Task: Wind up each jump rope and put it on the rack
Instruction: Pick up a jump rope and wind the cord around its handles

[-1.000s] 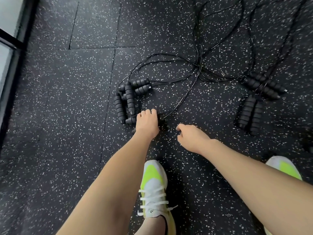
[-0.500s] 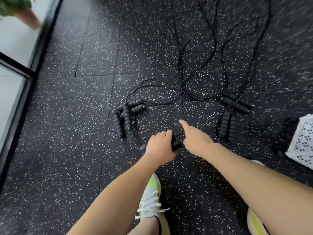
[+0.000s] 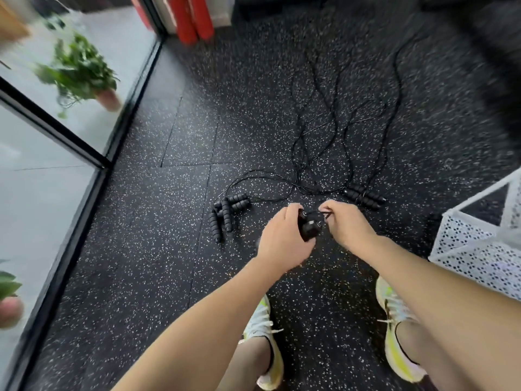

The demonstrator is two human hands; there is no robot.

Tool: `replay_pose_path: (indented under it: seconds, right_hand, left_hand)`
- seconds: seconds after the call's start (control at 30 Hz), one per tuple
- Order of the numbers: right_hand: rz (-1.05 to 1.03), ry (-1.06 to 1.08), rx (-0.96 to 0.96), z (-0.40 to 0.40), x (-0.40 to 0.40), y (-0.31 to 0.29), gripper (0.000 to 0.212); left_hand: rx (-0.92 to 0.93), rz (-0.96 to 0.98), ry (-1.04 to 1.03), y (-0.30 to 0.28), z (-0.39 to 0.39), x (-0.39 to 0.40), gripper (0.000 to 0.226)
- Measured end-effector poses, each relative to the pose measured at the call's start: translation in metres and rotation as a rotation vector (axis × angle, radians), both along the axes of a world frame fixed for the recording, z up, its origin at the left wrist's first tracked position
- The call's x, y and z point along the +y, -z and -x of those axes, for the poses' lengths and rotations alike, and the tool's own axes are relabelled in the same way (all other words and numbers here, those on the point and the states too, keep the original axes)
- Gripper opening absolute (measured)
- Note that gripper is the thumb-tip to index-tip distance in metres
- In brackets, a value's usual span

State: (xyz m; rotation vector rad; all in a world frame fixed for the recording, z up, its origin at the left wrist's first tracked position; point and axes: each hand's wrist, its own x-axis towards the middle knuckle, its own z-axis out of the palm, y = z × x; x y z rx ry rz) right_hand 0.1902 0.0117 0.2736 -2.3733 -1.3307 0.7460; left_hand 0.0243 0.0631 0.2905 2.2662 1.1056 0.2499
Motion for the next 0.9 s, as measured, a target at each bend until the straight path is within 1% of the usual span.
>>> replay_pose_path:
  seconds: [0.1, 0.17, 0.23, 0.33, 0.4, 0.47, 0.5, 0.53, 0.57, 0.63, 0.67, 0.7, 0.77, 0.83, 0.9]
  right_hand:
    - [-0.121, 0.058, 0.016, 0.005, -0.013, -0.038, 0.018]
    - [-0.187, 0.102, -0.003, 0.007, -0.023, -0.063, 0.017]
    - [-0.247, 0.151, 0.023, 0.010, -0.036, -0.090, 0.025]
    - [-0.320, 0.166, 0.036, 0.023, -0.059, -0.123, 0.042]
    - [-0.355, 0.186, 0.066, 0.029, -0.070, -0.132, 0.045]
    - [-0.388, 0.173, 0.027, 0.025, -0.078, -0.133, 0.037]
    - [-0.393, 0.160, -0.001, 0.021, -0.080, -0.131, 0.027]
    - [-0.416, 0.157, 0.027, 0.015, -0.081, -0.132, 0.015]
    - [-0.452, 0.154, 0.108, 0.010, -0.081, -0.134, 0.005]
    - [-0.494, 0.142, 0.332, 0.002, -0.080, -0.144, 0.010]
    - [-0.483, 0.107, 0.396, -0.002, -0.079, -0.149, 0.009]
    - [-0.460, 0.060, 0.420, -0.006, -0.076, -0.152, 0.011]
    - [-0.415, -0.006, 0.417, -0.012, -0.071, -0.151, 0.029]
    - [-0.420, 0.031, 0.384, -0.014, -0.064, -0.148, 0.045]
    - [-0.427, 0.089, 0.356, -0.018, -0.057, -0.146, 0.049]
  left_hand:
    - [-0.077, 0.102, -0.130, -0.036, -0.009, -0.012, 0.054]
    - [-0.117, 0.150, -0.208, -0.057, -0.015, -0.020, 0.056]
    - [-0.159, 0.197, -0.291, -0.076, -0.022, -0.028, 0.055]
    - [-0.265, 0.246, -0.417, -0.105, -0.033, -0.041, 0.046]
    - [-0.307, 0.286, -0.460, -0.119, -0.039, -0.049, 0.038]
    - [-0.251, 0.289, -0.415, -0.124, -0.040, -0.056, 0.036]
    - [-0.209, 0.285, -0.383, -0.123, -0.041, -0.058, 0.037]
    - [-0.179, 0.276, -0.358, -0.123, -0.042, -0.059, 0.038]
    - [-0.162, 0.265, -0.338, -0.122, -0.044, -0.058, 0.040]
    - [-0.144, 0.201, -0.290, -0.124, -0.049, -0.055, 0.040]
    - [-0.129, 0.135, -0.252, -0.126, -0.052, -0.052, 0.036]
    - [-0.106, 0.050, -0.202, -0.126, -0.054, -0.049, 0.031]
    - [-0.058, -0.117, -0.116, -0.124, -0.058, -0.044, 0.026]
    - [-0.010, -0.229, -0.079, -0.122, -0.061, -0.038, 0.029]
    - [0.024, -0.298, -0.042, -0.121, -0.065, -0.034, 0.034]
